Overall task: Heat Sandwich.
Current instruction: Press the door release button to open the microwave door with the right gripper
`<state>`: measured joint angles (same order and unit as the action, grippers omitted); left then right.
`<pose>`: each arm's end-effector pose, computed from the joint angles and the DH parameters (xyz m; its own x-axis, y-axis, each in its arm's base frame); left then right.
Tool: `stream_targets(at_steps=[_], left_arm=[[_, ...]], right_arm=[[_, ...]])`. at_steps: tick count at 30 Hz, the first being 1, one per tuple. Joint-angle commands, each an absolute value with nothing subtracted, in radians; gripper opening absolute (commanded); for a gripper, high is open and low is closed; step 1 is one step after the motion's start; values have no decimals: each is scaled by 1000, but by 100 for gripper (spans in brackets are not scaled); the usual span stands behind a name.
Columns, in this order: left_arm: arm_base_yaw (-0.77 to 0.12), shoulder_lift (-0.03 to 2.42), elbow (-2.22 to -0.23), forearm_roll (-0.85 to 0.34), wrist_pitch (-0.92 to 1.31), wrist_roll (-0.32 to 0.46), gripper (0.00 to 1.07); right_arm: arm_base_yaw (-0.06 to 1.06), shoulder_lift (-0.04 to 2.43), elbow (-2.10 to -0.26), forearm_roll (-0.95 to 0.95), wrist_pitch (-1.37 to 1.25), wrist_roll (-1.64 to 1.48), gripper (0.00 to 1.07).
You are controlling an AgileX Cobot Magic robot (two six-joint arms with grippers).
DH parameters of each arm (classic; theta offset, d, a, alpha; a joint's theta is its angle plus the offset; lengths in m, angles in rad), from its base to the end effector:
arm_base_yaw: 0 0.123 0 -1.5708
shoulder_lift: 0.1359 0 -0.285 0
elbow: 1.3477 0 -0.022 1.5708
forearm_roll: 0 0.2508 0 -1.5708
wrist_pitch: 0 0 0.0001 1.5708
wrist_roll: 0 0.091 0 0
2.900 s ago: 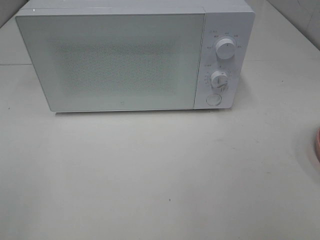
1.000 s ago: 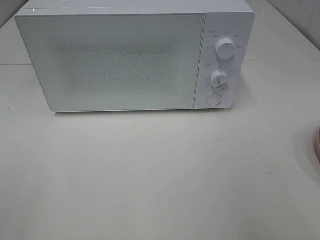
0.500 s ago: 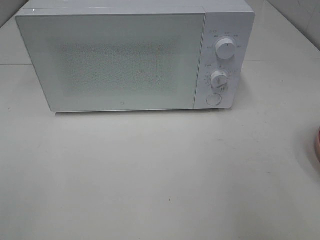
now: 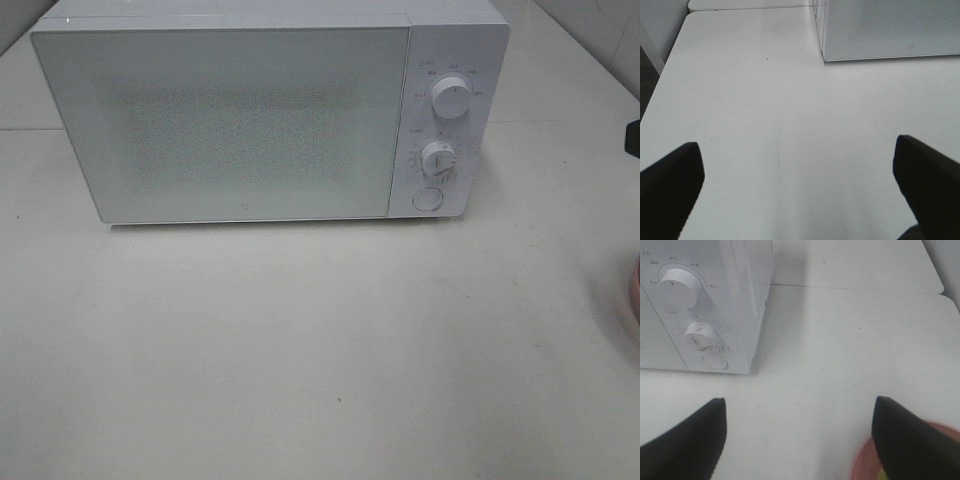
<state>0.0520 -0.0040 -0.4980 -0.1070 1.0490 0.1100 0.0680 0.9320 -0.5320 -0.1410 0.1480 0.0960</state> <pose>-0.0045 -0.0087 0.2780 -0.4385 0.0335 -0.8981 0.0561 0.9984 0.0099 0.1892 0.0110 0.2760 -0.4398 -0.0735 -0.8951 -0.0686 0.9965 -0.0481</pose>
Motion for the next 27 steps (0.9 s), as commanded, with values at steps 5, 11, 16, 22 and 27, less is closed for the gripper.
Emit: stream_targets(at_steps=[5,11,16,22,27], left_arm=[[53,-33,-494,-110,1037,107,98],[53,-33,-494,-110,1037,107,98],[53,-33,-494,-110,1037,107,98],[53,-33,-494,-110,1037,107,98],[53,-33,-494,-110,1037,107,98]], right_arm=[[62,1043,-530,-142,8,128,76],[64,1122,-526,-141,-116,116,76],[64,1197,-483,-121,-308,113,76],[64,1279,-394,67,-535,-49,76],[72,1297,-330,156,-677,-86,76]])
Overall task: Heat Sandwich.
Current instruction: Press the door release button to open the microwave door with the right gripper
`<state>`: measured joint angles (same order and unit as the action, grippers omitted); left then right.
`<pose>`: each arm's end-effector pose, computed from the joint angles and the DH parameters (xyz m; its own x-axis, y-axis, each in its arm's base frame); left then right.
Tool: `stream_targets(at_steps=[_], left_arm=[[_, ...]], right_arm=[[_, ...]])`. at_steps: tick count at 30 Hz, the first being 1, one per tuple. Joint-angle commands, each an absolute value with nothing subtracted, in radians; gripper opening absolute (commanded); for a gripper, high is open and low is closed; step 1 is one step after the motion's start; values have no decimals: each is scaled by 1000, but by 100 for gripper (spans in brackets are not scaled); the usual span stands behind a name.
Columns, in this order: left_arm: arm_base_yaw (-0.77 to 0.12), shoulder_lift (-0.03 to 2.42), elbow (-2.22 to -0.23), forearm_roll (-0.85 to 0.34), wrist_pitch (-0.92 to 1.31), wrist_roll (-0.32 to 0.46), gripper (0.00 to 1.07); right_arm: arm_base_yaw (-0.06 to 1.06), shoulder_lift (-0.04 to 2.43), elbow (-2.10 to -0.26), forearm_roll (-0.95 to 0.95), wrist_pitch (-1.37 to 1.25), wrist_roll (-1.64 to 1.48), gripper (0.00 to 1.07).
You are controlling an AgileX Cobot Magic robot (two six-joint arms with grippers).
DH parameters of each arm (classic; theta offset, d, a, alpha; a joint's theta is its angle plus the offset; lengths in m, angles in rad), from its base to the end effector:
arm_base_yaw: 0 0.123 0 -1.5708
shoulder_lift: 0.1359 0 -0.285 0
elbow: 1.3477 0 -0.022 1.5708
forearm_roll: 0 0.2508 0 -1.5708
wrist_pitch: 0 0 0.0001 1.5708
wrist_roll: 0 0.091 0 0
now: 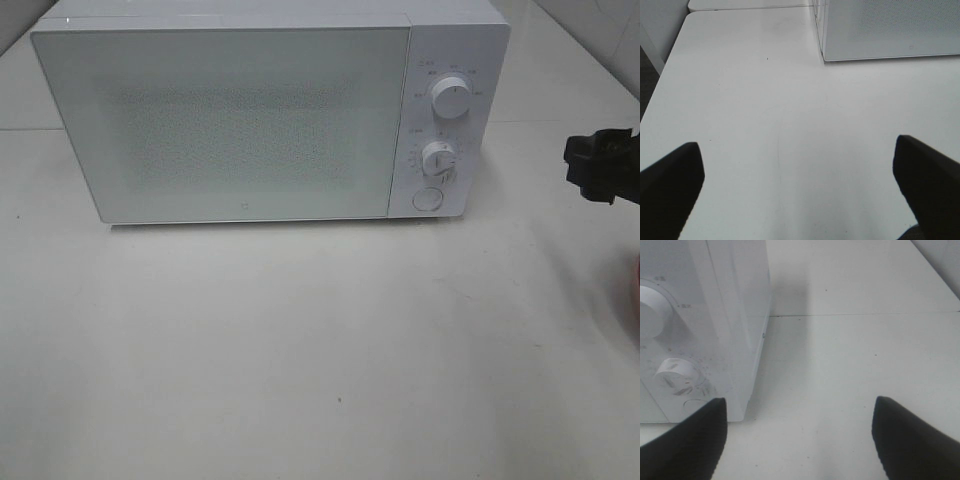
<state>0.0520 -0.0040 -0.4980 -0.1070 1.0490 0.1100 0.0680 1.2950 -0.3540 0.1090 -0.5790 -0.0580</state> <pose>-0.0045 -0.0087 0.2780 -0.4385 0.0335 -0.8981 0.0561 0.9984 0.0099 0.2288 0.0102 0.2056 -0.2735 0.0147 -0.9617 -0.0016 0.9999 0.0158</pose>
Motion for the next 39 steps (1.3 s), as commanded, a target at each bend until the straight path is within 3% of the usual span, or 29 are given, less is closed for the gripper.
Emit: stream_targets(at_steps=[1,25,39], left_arm=[[53,-33,-494,-110,1037,107,98],[53,-33,-494,-110,1037,107,98],[53,-33,-494,-110,1037,107,98]], right_arm=[[85,1297,-323,175,-694,-91,76],[600,1549,-259,649,-1081,-294,76],[754,1699,-259,770,-1185,-299,76]])
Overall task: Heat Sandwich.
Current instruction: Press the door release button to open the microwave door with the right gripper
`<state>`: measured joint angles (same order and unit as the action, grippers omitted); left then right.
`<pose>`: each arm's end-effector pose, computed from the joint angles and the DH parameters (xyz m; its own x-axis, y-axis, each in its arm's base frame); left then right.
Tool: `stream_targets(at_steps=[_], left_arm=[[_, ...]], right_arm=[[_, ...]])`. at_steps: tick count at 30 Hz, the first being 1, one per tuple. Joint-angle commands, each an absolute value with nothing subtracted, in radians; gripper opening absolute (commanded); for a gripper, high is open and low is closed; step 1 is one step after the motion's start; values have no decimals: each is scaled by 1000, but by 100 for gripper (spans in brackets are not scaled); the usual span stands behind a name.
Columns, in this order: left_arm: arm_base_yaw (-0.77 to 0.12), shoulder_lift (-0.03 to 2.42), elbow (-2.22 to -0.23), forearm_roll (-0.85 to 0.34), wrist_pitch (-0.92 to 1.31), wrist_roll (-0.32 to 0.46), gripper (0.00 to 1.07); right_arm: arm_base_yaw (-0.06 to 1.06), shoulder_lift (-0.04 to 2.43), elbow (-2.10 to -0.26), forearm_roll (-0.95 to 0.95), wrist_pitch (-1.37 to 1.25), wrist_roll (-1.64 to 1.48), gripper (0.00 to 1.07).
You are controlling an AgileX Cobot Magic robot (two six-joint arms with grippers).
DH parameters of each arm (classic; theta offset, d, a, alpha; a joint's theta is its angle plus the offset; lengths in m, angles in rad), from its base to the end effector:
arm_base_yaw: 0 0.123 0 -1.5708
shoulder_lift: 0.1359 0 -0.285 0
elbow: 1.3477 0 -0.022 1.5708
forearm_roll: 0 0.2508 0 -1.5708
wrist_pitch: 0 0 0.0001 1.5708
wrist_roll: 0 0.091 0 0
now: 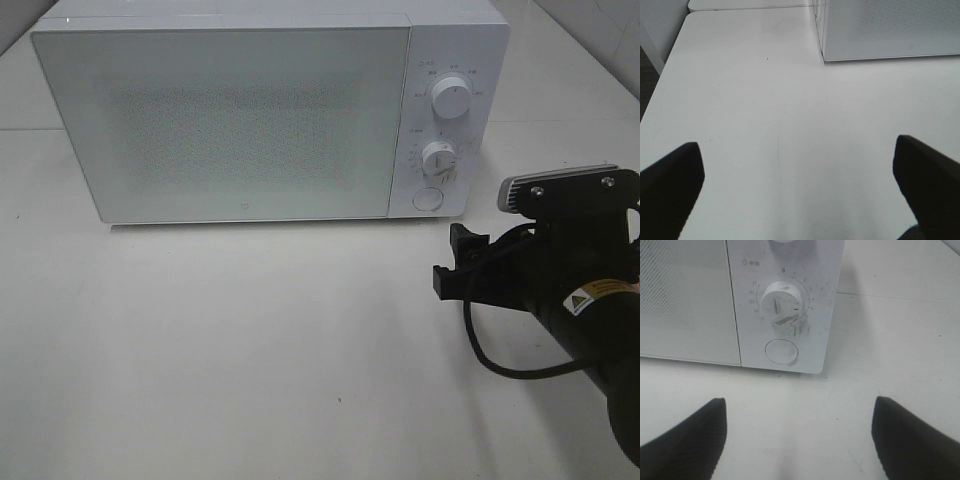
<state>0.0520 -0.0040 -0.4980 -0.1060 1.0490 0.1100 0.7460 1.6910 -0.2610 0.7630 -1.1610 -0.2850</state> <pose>-0.0045 -0.0086 0.2780 -0.4385 0.0340 -0.8981 0.0555 0.9984 0.0107 0.1987 0.1051 0.1376 -0.2320 -0.1313 -0.9638 -0.0639 0.9908 -0.1196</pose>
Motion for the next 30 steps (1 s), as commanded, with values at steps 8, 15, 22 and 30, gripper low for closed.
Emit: stream_targets(at_steps=[8,15,22,30], left_arm=[[53,-33,-494,-110,1037,107,98],[53,-33,-494,-110,1037,107,98],[53,-33,-494,-110,1037,107,98],[53,-33,-494,-110,1037,107,98]], right_arm=[[754,1701,-259,773,-1183,-297,76],[754,1701,-258,801,-1183,-116,76],[754,1701,-258,799,-1176,301,76],[754,1701,-258,797,-1167,703,76]])
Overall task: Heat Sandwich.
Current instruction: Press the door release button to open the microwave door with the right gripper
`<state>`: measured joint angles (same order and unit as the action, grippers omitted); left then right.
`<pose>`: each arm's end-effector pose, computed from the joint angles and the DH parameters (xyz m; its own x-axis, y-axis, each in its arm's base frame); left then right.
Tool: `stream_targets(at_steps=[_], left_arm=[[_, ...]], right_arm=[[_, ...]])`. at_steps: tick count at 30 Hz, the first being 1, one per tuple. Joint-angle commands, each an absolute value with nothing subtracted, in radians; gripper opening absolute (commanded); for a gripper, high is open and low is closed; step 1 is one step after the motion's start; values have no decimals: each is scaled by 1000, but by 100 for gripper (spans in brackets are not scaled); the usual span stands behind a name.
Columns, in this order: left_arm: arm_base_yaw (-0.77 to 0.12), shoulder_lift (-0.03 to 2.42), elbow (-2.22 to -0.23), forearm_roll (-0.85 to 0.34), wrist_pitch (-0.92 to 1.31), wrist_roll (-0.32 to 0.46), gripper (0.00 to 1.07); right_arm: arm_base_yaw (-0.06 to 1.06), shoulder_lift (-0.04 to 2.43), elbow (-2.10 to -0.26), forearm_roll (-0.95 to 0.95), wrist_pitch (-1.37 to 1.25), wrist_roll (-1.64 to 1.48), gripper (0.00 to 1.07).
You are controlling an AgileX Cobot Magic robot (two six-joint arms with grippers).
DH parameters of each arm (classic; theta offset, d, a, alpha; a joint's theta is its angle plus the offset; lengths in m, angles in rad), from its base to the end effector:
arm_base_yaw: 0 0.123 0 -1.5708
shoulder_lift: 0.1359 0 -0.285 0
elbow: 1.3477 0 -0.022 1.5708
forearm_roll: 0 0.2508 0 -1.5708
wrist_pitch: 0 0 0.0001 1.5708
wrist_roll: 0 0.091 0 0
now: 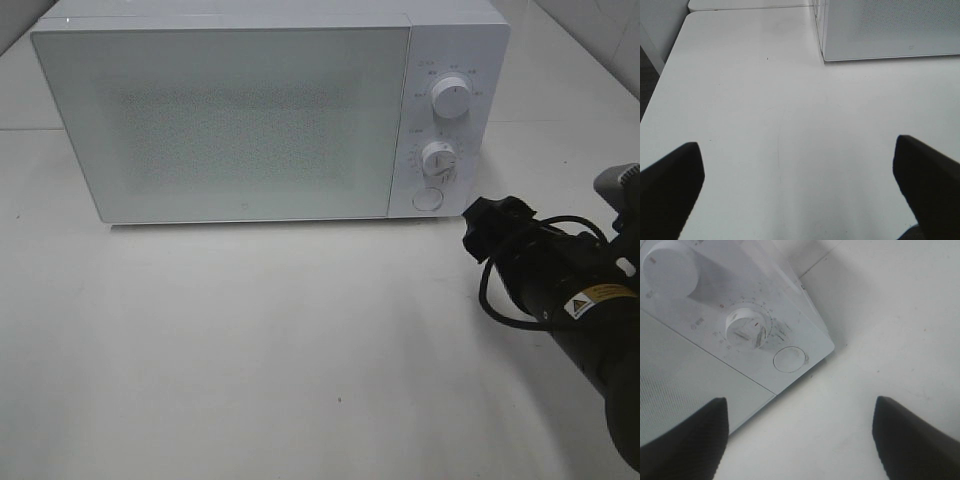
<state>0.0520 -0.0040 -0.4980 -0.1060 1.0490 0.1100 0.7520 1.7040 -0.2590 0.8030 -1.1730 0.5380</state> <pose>-0.0045 -0.0086 0.2780 -0.4385 0.0340 -0.8981 0.0555 0.9984 0.0107 0.1980 0.1026 0.1350 -0.1862 0.6409 -0.7447 0.1566 0.7676 0.6215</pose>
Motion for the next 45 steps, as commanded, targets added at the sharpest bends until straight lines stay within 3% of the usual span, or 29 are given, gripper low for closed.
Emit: stream_targets(at_steps=[1,9,14,17,19,22,23,25,45], left_arm=[[53,-33,-494,-110,1037,107,98],[53,-33,-494,-110,1037,107,98],[53,-33,-494,-110,1037,107,98],[53,-33,-494,-110,1037,107,98],[53,-33,-494,-110,1037,107,98],[53,-33,-494,-110,1037,107,98],[53,-33,-494,-110,1037,107,98],[53,-33,-494,-110,1037,107,98],[53,-33,-494,-110,1037,107,98]], right_arm=[[754,1701,-258,796,-1164,820,76],[754,1701,-258,791,-1111,1164,75],[754,1701,-258,790,-1088,1301,64],[754,1701,-258,785,-1061,1320,44],[754,1701,-258,781,-1056,1322,39],[754,1701,-258,763,-1045,1330,11],[754,1701,-258,763,-1045,1330,11],[754,1701,-258,739,-1045,1345,0],[748,1749,-294,718,-1060,1356,0]])
